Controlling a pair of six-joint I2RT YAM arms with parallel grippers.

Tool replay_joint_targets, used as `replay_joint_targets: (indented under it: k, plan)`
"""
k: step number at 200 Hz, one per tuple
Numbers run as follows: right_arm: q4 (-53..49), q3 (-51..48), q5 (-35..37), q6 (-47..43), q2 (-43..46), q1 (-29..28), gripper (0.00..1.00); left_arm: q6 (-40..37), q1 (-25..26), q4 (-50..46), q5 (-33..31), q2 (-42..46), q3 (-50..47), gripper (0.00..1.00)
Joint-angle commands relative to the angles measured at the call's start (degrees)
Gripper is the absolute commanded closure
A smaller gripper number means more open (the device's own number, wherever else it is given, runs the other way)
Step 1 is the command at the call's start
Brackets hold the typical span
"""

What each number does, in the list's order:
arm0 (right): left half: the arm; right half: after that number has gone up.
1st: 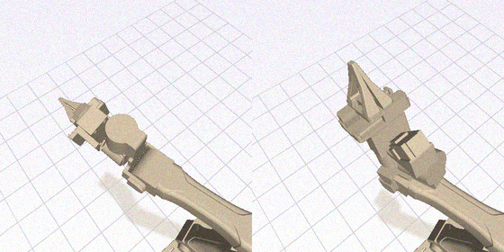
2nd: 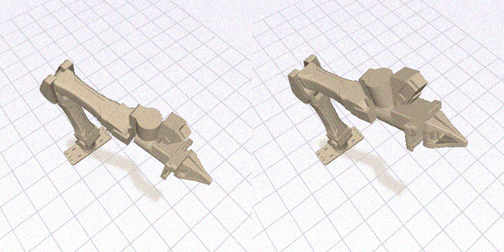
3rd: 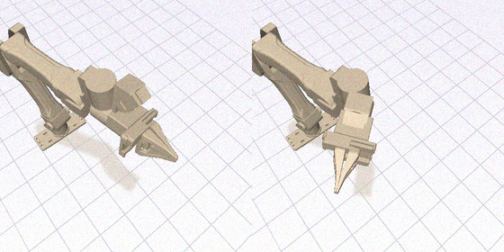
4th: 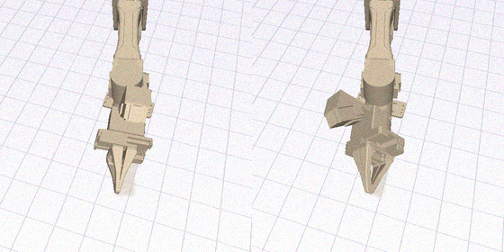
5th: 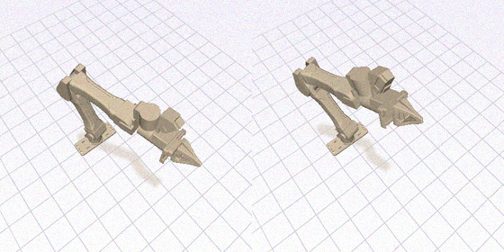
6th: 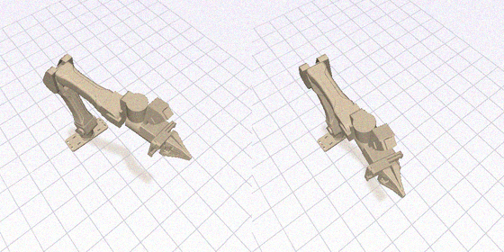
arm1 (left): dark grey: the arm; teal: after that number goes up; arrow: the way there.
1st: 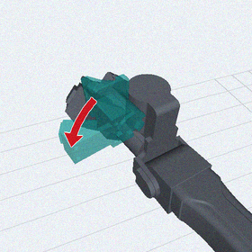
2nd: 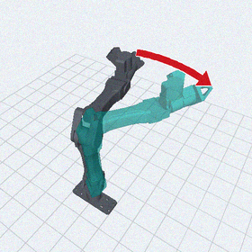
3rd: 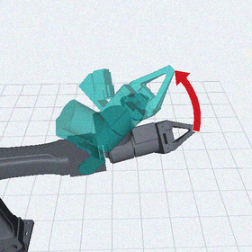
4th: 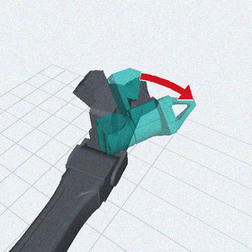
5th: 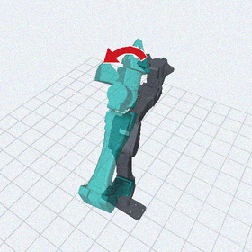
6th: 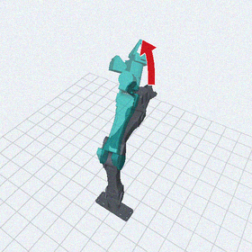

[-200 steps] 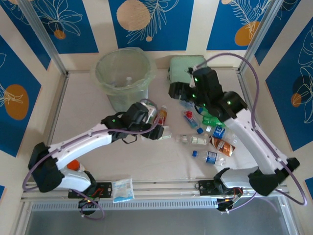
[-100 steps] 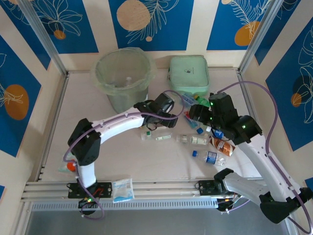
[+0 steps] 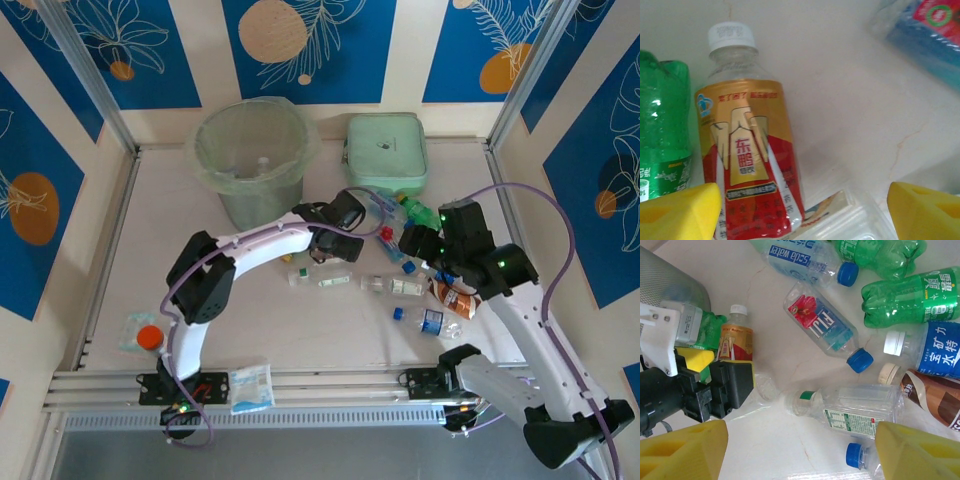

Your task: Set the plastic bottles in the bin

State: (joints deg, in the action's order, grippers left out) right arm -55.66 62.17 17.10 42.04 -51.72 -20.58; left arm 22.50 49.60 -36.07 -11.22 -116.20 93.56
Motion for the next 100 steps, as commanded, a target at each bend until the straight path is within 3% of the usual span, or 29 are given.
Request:
replay_joint_targets:
  k: [1, 100]
  plan:
    - [-0.7, -0.9, -2.0, 0.5, 1.0, 0.4, 0.22, 1.3, -1.7, -2.5, -0.4, -1.8, 2.3, 0.14]
    - [-1.3, -0.8, -3.1, 0.1, 1.2, 0.4, 0.25, 1.0, -3.1, -6.4, 0.5, -10.4, 8.6, 0.23]
